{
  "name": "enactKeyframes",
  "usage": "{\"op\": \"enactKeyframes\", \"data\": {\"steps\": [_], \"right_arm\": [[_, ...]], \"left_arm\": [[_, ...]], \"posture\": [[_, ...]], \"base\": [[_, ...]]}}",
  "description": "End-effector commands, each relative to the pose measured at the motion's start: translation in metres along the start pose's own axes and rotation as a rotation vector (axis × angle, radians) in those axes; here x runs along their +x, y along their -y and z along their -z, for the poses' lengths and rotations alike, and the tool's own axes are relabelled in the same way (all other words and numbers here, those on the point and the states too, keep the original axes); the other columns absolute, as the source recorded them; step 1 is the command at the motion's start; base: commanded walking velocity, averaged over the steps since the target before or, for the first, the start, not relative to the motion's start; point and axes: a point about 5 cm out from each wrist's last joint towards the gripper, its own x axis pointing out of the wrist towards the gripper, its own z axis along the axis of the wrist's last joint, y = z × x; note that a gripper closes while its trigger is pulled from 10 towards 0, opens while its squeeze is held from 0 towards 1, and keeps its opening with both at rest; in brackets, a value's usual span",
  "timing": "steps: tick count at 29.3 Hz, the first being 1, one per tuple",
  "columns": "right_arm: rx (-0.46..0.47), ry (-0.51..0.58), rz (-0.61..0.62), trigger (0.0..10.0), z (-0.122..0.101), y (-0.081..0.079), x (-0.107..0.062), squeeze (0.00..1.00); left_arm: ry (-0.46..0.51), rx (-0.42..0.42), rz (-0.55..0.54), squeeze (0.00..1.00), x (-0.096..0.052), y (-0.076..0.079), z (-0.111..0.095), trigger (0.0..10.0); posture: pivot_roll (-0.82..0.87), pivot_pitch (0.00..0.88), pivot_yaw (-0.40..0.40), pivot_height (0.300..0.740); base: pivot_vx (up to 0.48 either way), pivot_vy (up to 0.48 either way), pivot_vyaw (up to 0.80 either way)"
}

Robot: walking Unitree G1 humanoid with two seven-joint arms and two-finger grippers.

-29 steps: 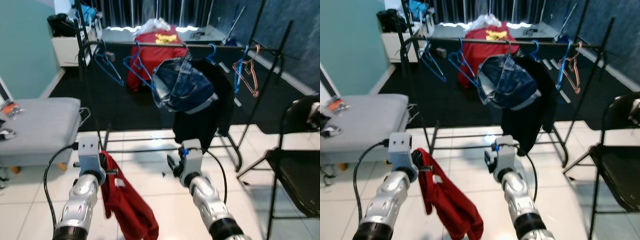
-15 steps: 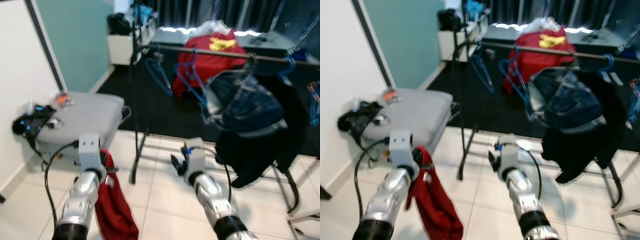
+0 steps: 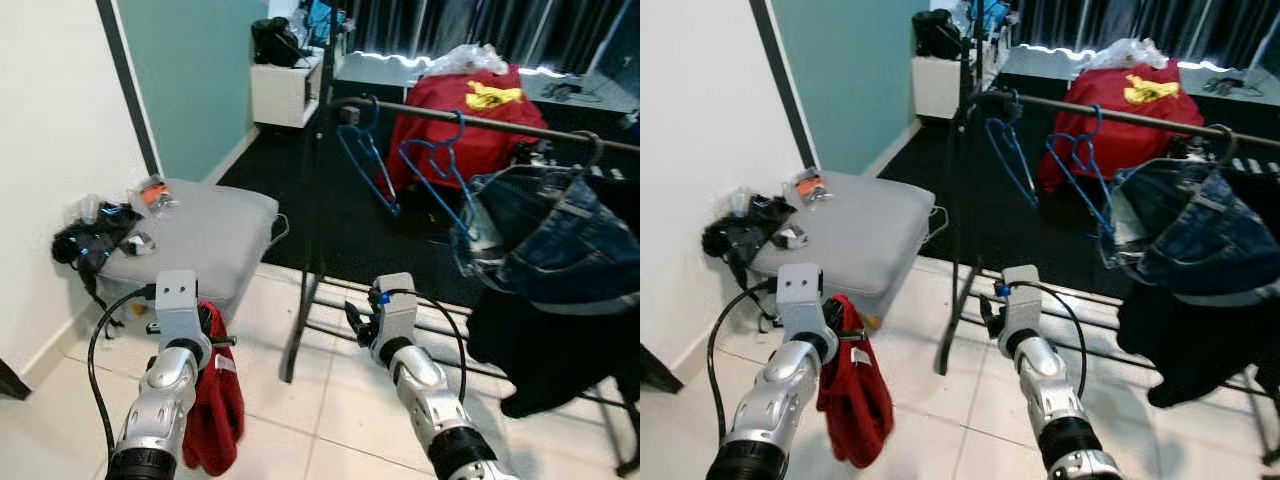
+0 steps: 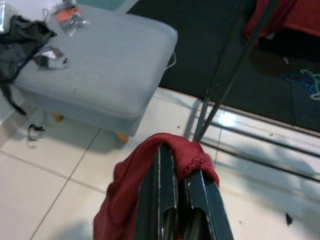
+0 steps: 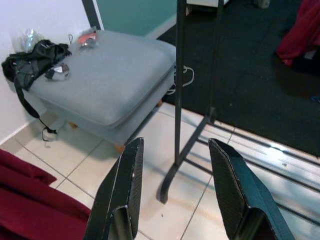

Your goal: Hang hanger

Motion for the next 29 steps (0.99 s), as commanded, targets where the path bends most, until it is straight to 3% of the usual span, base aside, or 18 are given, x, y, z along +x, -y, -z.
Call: {"op": "enactKeyframes", "data": {"steps": [1, 17, 19, 29], "right_arm": [[0.006, 0.033, 0.003, 10.0, -0.005, -0.001, 0.001, 0.00], [0.007, 0.133, 0.005, 10.0, -0.027, 0.001, 0.003, 0.00], [-0.047, 0.228, -0.054, 10.0, -0.045, -0.011, 0.004, 0.00], [-0.102, 0.415, -0.086, 10.0, -0.073, -0.021, -0.003, 0.00]], "left_arm": [[0.017, -0.001, 0.019, 0.00, -0.001, 0.002, -0.003, 10.0], [0.021, 0.007, 0.051, 0.00, 0.000, 0.009, -0.004, 10.0], [0.020, 0.004, 0.045, 0.00, 0.001, 0.008, -0.004, 10.0], [0.016, 0.004, 0.053, 0.00, 0.000, 0.010, -0.003, 10.0]], "posture": [[0.01, 0.000, -0.023, 0.740], [0.00, 0.000, -0.019, 0.740], [-0.02, 0.000, -0.010, 0.740], [-0.02, 0.000, -0.013, 0.740]], "base": [[0.334, 0.000, 0.00], [0.341, 0.000, -0.20], [0.345, 0.000, 0.00], [0.344, 0.000, 0.00]]}}
